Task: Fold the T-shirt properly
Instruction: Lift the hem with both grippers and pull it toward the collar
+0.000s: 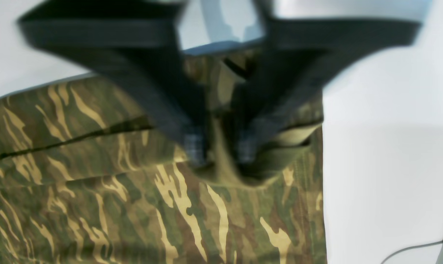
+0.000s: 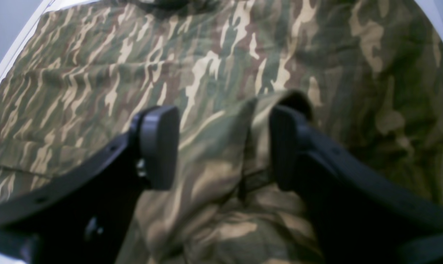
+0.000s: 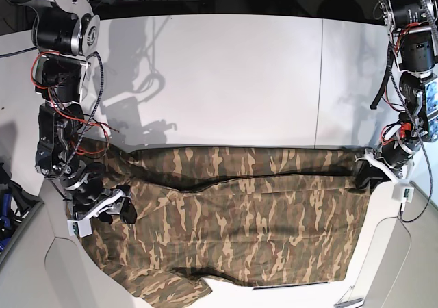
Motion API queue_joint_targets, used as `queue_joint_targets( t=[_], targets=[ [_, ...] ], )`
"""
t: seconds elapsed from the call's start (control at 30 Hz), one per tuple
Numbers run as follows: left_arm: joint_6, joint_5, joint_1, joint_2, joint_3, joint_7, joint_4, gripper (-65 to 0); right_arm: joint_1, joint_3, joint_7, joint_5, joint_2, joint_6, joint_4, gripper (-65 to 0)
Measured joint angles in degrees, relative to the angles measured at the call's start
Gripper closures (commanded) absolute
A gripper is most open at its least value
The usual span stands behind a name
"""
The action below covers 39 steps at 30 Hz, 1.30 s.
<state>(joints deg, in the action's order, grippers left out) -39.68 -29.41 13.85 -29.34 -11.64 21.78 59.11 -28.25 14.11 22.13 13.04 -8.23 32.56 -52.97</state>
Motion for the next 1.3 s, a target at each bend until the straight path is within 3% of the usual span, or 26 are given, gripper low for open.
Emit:
queue_joint_targets(
  t=[0.07,0.17,0.27,0.57,0.87,1.17,1.3],
  targets=[
    [0.0,0.0,0.0,0.0,0.0,0.02,0.0,-31.0,0.0,0.0,0.0,1.2,0.0,0.0,0.0,-39.0],
    [0.02,-0.63,0.0,-0.07,-0.02,0.5,0.02,-31.0,0.02,0.02,0.48,3.89,0.0,0.0,-0.39,-39.0],
    [0.0,-1.53,-0.02,-0.17,-0.55,3.1,0.9,-31.0,0.15,0.98,5.46,4.0,0.17,0.0,-3.34,-39.0],
    [0.07,-12.55,0.02,-1.11,-9.55,15.65,1.64,-31.0,4.02,11.72,15.65,6.69,0.0,-0.04,-18.64,-39.0],
    [0.2,-24.83,-2.19,-3.1,-14.1,28.83,1.64,-31.0,15.37,22.88,19.3,14.86,0.04,-0.09,-23.23,-39.0],
    [0.2,-27.58,-7.06,-2.89,-14.03,28.79,1.64,-31.0,27.98,28.06,18.99,19.76,0.15,0.31,-26.58,-39.0],
    [0.2,-27.69,-7.98,-2.91,-14.03,26.62,1.64,-37.8,30.84,28.15,16.46,19.76,0.17,0.28,-26.53,-39.0]
  ],
)
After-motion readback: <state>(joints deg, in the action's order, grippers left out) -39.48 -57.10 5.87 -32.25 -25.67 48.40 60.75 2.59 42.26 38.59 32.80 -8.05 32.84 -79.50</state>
